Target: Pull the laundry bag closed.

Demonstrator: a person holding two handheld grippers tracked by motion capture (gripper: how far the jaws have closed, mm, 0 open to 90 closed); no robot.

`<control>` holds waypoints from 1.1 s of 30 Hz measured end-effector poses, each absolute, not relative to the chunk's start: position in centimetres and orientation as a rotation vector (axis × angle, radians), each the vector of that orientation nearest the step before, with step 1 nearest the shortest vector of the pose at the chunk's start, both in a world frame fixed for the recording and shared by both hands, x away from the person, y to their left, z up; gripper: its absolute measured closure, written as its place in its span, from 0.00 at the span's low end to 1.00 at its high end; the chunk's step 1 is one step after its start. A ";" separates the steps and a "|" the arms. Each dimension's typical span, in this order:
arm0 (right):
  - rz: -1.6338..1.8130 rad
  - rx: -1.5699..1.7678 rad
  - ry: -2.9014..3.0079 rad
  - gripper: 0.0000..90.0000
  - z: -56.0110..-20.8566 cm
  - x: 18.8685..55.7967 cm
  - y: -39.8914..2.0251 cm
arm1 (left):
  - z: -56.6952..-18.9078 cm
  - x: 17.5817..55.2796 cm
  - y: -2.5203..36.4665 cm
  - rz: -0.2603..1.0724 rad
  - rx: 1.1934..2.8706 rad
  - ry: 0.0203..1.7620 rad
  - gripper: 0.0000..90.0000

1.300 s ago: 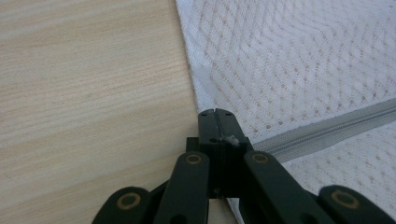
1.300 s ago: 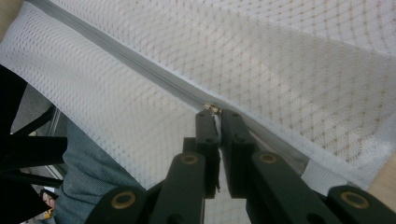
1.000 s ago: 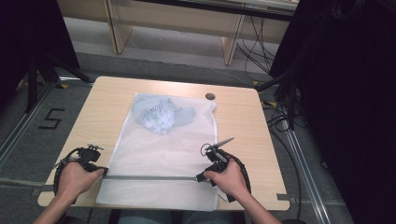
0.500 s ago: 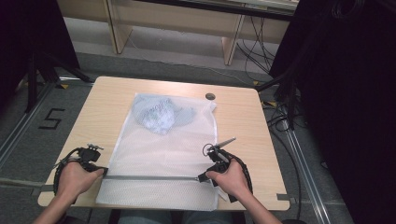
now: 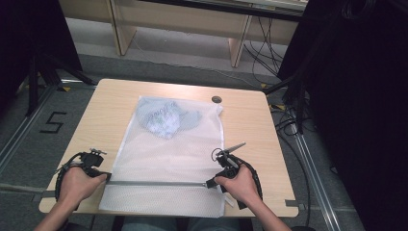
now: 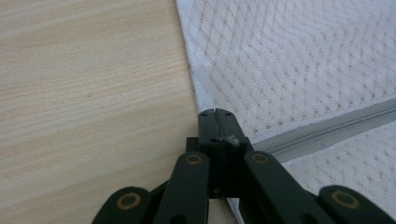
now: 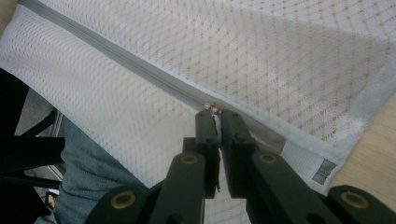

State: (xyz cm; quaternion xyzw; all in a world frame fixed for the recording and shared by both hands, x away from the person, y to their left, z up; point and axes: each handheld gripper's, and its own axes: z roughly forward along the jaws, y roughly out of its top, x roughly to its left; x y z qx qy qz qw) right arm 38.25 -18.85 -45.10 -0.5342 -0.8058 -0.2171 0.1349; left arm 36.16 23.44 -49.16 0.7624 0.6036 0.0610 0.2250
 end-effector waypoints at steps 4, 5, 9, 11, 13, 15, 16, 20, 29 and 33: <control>-0.613 -1.571 -2.317 0.97 -45.1 38.3 -19.1 | -49.2 36.2 23.4 0.169 2.102 1.666 1.00; -0.619 -1.565 -2.325 0.97 -45.2 38.3 -19.1 | -49.2 36.2 23.4 0.169 2.102 1.666 1.00; -0.595 -1.585 -2.333 0.97 -45.1 38.2 -19.3 | -49.2 36.2 23.5 0.165 2.102 1.666 1.00; -0.612 -1.544 -2.359 0.97 -45.3 38.3 -19.6 | -49.2 36.2 23.4 0.168 2.095 1.667 1.00; -0.575 -1.559 -2.367 0.97 -45.1 38.3 -19.6 | -49.2 36.2 23.5 0.166 2.102 1.664 1.00; -0.584 -1.557 -2.365 0.97 -45.2 38.3 -19.7 | -49.2 36.2 23.5 0.167 2.100 1.664 1.00; -0.581 -1.561 -2.366 0.97 -45.2 38.3 -19.7 | -49.2 36.2 23.4 0.167 2.096 1.666 1.00; -0.599 -1.564 -2.343 0.97 -45.2 38.2 -19.8 | -49.1 36.2 23.5 0.166 2.105 1.666 1.00; -0.650 -1.569 -2.336 0.97 -45.1 38.3 -20.1 | -49.2 36.2 23.4 0.168 2.096 1.665 1.00; -0.662 -1.565 -2.332 0.97 -45.2 38.2 -20.2 | -49.2 36.1 23.5 0.169 2.098 1.663 1.00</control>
